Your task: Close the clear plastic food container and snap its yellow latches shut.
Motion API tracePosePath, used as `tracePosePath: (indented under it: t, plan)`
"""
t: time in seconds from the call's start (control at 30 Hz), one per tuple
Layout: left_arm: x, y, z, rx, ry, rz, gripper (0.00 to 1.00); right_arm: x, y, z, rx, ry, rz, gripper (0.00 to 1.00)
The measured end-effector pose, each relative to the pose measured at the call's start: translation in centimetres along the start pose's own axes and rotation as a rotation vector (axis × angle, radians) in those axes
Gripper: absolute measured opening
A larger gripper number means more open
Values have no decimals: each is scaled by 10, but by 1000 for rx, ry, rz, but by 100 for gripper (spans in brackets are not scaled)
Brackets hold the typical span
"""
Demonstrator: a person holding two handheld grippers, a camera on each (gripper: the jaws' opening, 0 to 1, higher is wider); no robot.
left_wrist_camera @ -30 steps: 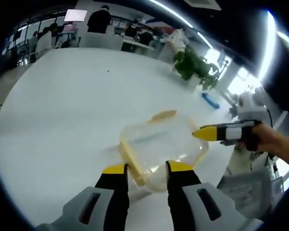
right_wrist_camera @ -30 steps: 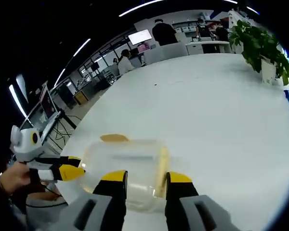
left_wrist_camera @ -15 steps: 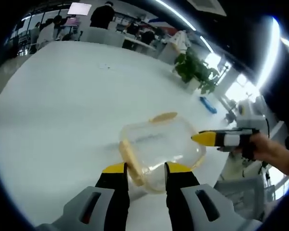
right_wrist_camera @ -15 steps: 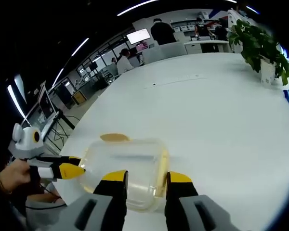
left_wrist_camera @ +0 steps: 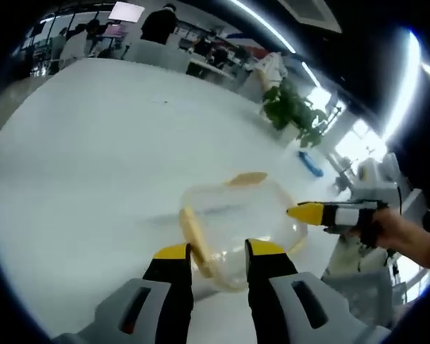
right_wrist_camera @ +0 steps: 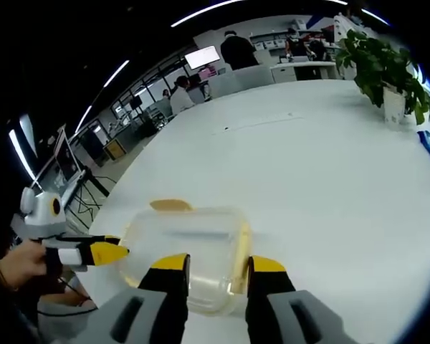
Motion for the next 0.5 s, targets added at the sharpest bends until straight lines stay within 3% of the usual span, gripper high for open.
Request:
tracePosePath:
  t: [0.5]
  plan:
    - [12,4,-12,-9,20,20,28,15,-1,10,18,15,-19,31]
Point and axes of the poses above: the point that each gripper's makers call its tool centre point, and the gripper's own axes: z roughly forward along the fingers, x roughly to its left, y roughly out of its top, the point moved 3 cm from there along -z, roughly backward along the fingers, and after that the axes turned 5 degrees about y, right-handed, at the moved point
